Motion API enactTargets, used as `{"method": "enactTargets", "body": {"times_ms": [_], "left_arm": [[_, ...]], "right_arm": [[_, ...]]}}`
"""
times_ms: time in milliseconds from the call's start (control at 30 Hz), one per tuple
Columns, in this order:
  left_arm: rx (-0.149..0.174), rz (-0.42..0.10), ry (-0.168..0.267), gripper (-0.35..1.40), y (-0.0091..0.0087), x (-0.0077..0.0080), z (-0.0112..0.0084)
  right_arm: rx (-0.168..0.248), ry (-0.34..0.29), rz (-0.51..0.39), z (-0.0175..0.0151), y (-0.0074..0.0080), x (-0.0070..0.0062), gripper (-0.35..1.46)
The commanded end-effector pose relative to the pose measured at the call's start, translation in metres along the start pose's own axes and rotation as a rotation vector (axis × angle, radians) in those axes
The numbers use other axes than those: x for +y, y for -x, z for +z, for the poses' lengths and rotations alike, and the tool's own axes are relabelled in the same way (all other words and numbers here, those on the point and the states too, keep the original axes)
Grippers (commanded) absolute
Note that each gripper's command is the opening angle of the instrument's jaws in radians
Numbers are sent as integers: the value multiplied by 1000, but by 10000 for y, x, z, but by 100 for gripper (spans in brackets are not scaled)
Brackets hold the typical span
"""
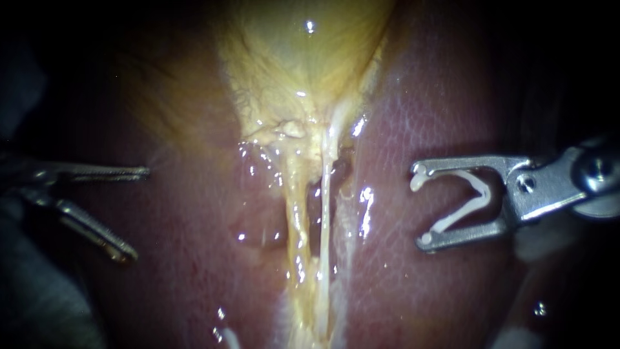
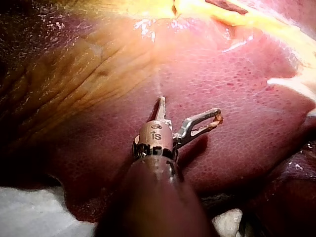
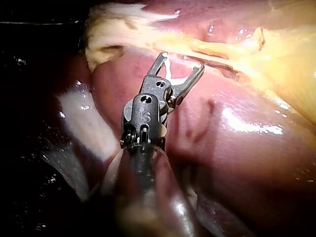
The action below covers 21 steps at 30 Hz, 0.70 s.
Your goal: Grabbing gallbladder
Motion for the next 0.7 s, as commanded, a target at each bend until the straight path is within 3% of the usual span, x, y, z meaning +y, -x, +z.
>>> {"method": "enactTargets", "body": {"times_ms": [33,267,467,700], "left_arm": [[1,-2,1,133,0,0,-1],[2,-21,-5,133,-13,7,-20],[7,-53,-36,130,-48,13,-31],[57,-80,-56,126,-91,16,-52]], "right_arm": [[0,0,0,0,0,0,49],[0,0,0,0,0,0,49],[0,0,0,0,0,0,48],[0,0,0,0,0,0,48]]}}
